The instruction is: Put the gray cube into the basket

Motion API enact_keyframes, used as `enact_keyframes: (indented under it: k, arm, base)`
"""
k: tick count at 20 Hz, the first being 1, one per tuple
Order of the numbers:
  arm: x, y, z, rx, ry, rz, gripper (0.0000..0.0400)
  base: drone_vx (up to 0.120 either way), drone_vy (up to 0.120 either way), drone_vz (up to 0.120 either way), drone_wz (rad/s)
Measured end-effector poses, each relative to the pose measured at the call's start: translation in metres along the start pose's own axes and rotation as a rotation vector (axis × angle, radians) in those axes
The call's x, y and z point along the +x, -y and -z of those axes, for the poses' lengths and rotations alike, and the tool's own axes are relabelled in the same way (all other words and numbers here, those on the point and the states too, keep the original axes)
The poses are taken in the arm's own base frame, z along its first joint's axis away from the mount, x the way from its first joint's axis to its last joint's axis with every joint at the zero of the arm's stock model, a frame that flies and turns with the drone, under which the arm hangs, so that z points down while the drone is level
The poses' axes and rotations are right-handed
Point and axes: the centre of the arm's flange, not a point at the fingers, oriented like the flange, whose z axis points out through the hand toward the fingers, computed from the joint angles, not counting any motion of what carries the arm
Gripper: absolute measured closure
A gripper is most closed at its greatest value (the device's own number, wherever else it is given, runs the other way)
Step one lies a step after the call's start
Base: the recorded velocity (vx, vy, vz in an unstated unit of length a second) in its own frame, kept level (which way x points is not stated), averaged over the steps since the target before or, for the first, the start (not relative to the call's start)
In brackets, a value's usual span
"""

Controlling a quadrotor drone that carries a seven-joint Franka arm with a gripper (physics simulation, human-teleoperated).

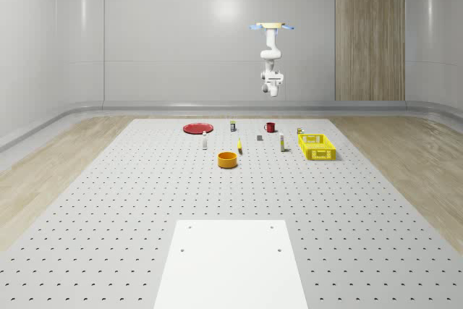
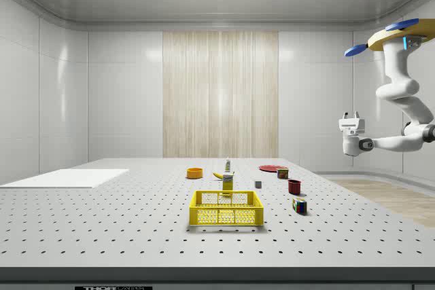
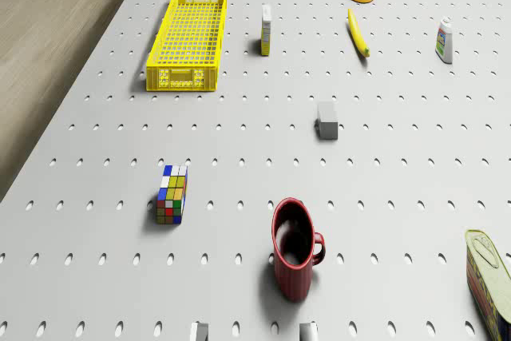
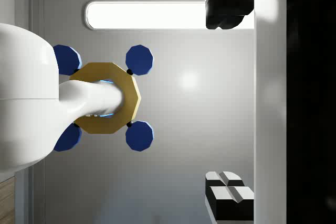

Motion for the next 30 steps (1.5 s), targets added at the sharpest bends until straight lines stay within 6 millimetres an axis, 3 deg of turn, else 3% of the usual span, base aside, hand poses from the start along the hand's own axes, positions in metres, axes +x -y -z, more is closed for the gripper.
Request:
enact_keyframes:
  k: [4,13,30]
  arm:
    - [-0.002,-0.003,0.030,0.002,-0.002,0.000,0.0000]
    - [-0.001,-0.001,0.078,0.007,-0.007,0.000,0.0000]
    - [-0.001,0.000,0.093,0.016,-0.017,0.000,0.0000]
  base:
    - [0.020,-0.120,0.000,0.000]
    - [0.120,-0.120,0.000,0.000]
    - [0.120,-0.120,0.000,0.000]
